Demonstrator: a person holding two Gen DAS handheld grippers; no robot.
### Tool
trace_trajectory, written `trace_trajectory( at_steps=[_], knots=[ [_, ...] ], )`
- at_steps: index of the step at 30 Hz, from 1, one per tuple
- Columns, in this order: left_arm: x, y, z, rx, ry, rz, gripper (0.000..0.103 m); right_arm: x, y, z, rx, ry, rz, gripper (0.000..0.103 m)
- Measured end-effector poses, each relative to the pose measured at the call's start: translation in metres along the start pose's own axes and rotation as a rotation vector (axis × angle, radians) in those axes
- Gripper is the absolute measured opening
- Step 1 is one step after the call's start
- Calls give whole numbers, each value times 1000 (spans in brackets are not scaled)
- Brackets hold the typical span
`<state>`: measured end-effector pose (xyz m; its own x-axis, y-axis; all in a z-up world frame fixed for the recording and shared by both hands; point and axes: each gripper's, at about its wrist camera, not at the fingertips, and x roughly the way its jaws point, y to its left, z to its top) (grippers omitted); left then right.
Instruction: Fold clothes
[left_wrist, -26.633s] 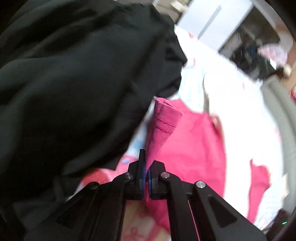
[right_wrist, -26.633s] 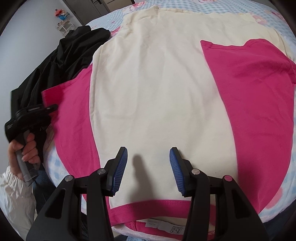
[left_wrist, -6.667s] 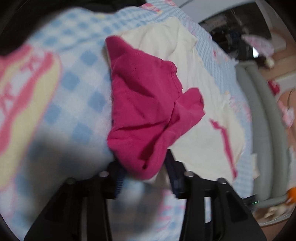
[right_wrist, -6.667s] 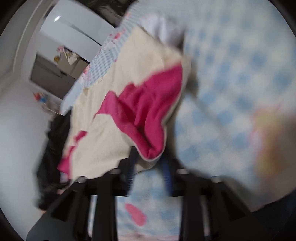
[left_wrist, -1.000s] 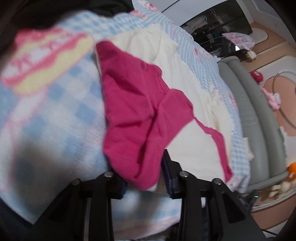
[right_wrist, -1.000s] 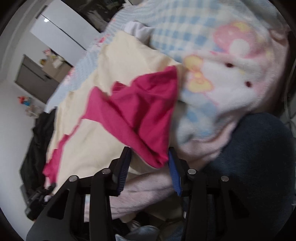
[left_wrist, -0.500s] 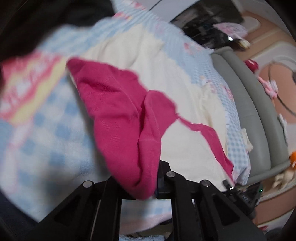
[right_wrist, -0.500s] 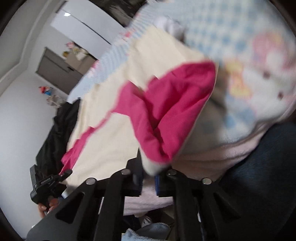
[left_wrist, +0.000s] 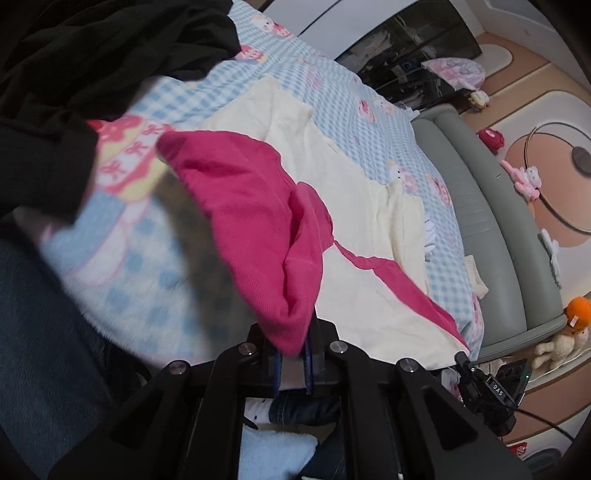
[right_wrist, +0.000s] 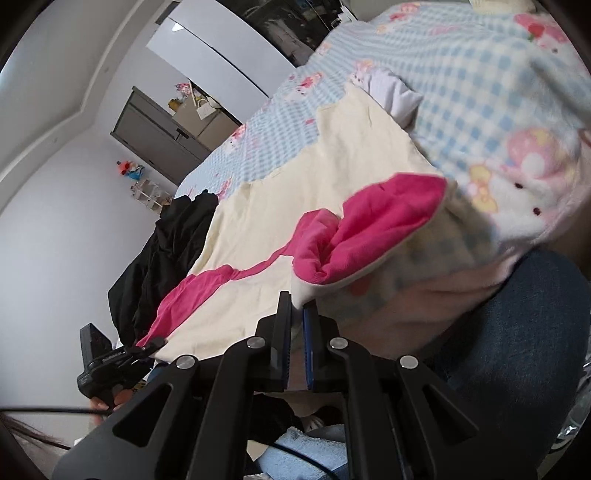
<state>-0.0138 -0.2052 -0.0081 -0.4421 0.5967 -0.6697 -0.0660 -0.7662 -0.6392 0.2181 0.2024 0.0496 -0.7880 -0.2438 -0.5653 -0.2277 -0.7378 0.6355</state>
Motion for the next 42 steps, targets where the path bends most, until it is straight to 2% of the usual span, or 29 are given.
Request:
trace_trajectory(
  at_steps=[4, 7, 11, 14, 17, 18, 19, 20, 22, 23, 25, 28, 30, 32, 33, 34, 38, 40, 42],
  knots=[
    [-2, 1, 5, 15, 38, 9, 9, -2, 17, 0, -42, 8, 6, 4],
    [14, -1, 19, 29, 83, 22, 9, 12, 6, 2, 5, 35, -10, 4],
    [23, -15, 43, 71, 84, 19, 9, 25, -1, 17, 25, 36, 11, 4],
    [27, -32, 80, 102, 58, 12, 9, 34, 5, 45, -3, 13, 34, 4],
    [46, -55, 144, 127, 18, -24, 12, 58, 18, 94, -46, -40, 50, 4],
    [55, -60, 166, 122, 8, -35, 16, 66, 22, 111, -57, -67, 54, 5],
    [63, -65, 183, 121, -2, -43, 34, 82, 23, 130, -62, -90, 37, 5],
    [70, -68, 198, 106, -16, -30, 56, 97, 23, 150, -66, -113, 21, 6],
    [84, -62, 217, 91, -18, -17, 59, 119, 16, 169, -37, -119, -24, 20],
    [90, -59, 225, 85, -16, -14, 60, 132, 11, 178, -18, -105, -43, 20],
    [97, -46, 224, 110, -23, 48, 60, 144, -1, 178, 16, -49, -28, 24],
    [109, -24, 212, 195, -17, 164, 60, 153, -12, 166, -38, 0, -127, 32],
    [115, -13, 204, 229, -4, 173, 60, 160, -18, 158, -97, 43, -215, 35],
    [120, -7, 196, 263, 14, 161, 62, 160, -20, 156, -147, 36, -261, 51],
    [124, -9, 192, 298, 21, 174, 64, 162, -21, 155, -163, 36, -273, 67],
    [130, -13, 188, 342, 32, 212, 66, 163, -22, 154, -179, 36, -286, 71],
    [156, -19, 170, 476, 112, 355, 66, 188, -37, 145, -261, 140, -418, 71],
    [162, -24, 157, 556, 122, 393, 64, 188, -39, 142, -276, 146, -406, 71],
    [162, -26, 149, 599, 117, 408, 56, 189, -42, 139, -278, 167, -384, 72]
  ],
)
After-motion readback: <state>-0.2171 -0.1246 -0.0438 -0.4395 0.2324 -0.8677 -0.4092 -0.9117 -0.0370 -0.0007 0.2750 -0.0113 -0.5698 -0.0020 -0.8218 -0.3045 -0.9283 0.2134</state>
